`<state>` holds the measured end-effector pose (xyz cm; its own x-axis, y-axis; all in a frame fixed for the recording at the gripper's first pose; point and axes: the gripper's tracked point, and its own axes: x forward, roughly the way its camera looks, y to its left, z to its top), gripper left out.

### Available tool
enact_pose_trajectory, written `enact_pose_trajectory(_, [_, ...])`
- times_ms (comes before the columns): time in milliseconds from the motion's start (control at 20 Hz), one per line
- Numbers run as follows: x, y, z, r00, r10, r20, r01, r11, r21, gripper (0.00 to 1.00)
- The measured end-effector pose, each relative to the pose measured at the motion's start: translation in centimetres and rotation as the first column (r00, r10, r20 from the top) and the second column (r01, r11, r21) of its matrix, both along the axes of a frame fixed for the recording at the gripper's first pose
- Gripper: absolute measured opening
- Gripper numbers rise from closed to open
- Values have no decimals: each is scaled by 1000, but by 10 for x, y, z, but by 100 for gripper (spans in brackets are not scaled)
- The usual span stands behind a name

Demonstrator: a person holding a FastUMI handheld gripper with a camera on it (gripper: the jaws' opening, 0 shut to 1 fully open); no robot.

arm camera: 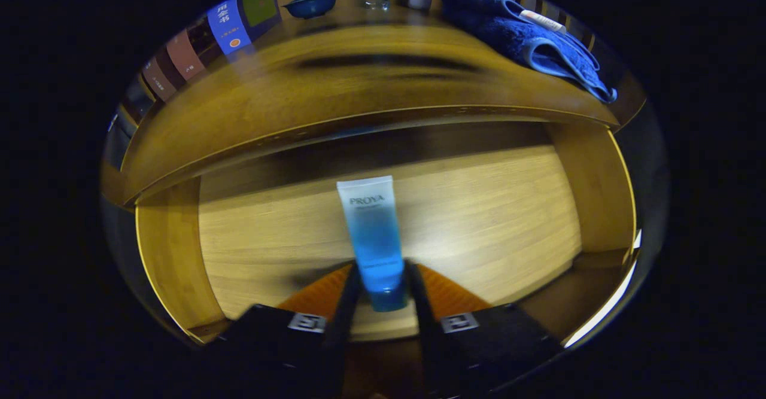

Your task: Pull open the drawer, take out the items inside it, and place them on the countertop above the cabinet.

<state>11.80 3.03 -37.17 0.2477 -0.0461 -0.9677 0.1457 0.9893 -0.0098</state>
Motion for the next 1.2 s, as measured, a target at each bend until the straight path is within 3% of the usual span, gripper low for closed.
enact_pose_trajectory(200, [-8,-2,10,999,-33,13,33,999,5,37])
enact_pose_trajectory(700, [-50,-25,106,982,-139,131,151,985,-86,37])
enact_pose_trajectory(950, [-7,-37,165,970,-89,225,123,982,-144,37])
enact_pose_trajectory(1200, [70,-24,170,974,-6,225,30,995,-100,37])
